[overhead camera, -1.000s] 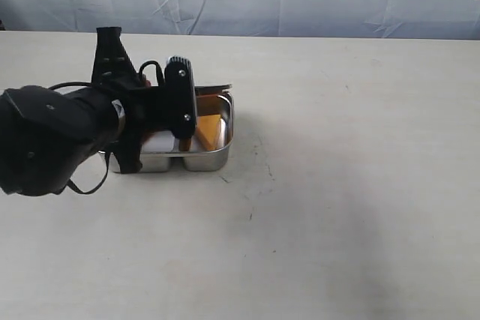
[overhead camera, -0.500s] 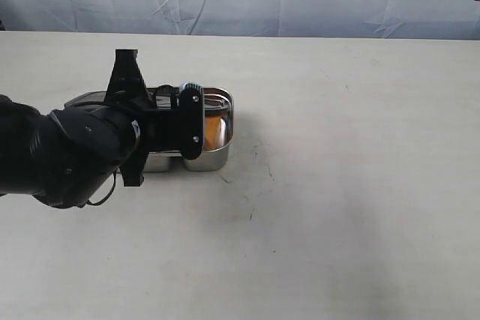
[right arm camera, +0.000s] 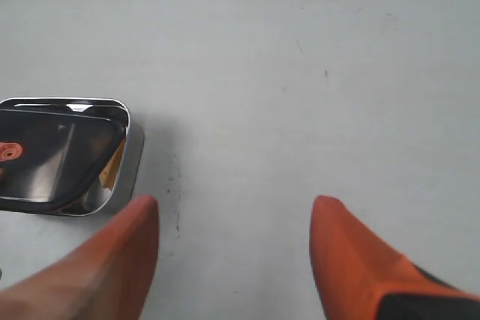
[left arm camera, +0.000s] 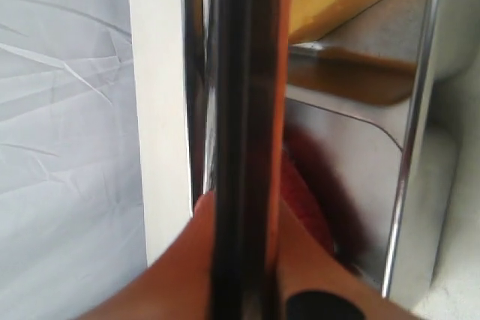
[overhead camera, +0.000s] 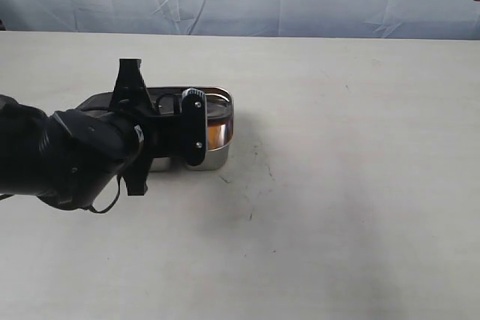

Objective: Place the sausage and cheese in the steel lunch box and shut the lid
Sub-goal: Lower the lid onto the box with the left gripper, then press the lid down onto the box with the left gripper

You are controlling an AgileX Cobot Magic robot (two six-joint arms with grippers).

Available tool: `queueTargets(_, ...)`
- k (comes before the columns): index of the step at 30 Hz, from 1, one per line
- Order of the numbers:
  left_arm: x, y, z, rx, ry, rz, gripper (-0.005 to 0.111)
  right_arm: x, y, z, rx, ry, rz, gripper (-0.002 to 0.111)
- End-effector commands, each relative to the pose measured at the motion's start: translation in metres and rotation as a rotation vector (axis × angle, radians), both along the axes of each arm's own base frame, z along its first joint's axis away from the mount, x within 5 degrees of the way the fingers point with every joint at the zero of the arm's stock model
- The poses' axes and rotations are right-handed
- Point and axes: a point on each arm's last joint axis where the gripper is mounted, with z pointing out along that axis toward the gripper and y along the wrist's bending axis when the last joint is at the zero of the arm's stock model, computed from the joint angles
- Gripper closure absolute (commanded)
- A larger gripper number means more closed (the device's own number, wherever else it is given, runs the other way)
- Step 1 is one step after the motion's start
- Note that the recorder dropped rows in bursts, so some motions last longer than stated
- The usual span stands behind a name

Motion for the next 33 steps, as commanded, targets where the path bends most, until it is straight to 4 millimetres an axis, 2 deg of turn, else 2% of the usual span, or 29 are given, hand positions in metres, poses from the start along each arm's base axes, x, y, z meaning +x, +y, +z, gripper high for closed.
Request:
queueTargets(1,-0.0059,0.0029,-0.0186,-0.017,0.116,0.075,0.107,-0.0014,-0.0014,0.0003,-0.004,0.0,0.004,0.051)
queueTargets(5,-0.0083,0.0026,-0.0214,-0.02,0.155,0.075,0.098,-0.0014,-0.0014,0.0003,-0.005,-0.001,0.005,0.051)
queueTargets(11,-0.0101,0.0036,-0.023,-0.042,0.181,0.113,0.071,-0.0014,-0.0014,0.0003,-0.008,-0.003,0.008,0.051)
queueTargets(13,-0.0106,0.004,-0.0235,-0.05,0.189,0.126,0.066,-0.0014,-0.0014,0.0003,-0.009,-0.003,0.01,0.051)
queueTargets(23,-0.0124,0.0078,-0.0248,-0.056,0.209,0.193,0.064,-0.0016,-0.0013,0.0003,-0.016,-0.007,0.021,0.051)
queueTargets(30,-0.0152,0.009,-0.0268,-0.041,0.246,0.202,0.048,-0.0013,-0.0013,0.0005,-0.016,-0.011,0.022,0.051)
queueTargets(33,-0.0151,0.0094,-0.0267,-0.038,0.244,0.204,0.048,-0.0013,-0.0013,0.0005,-0.016,-0.011,0.022,0.051)
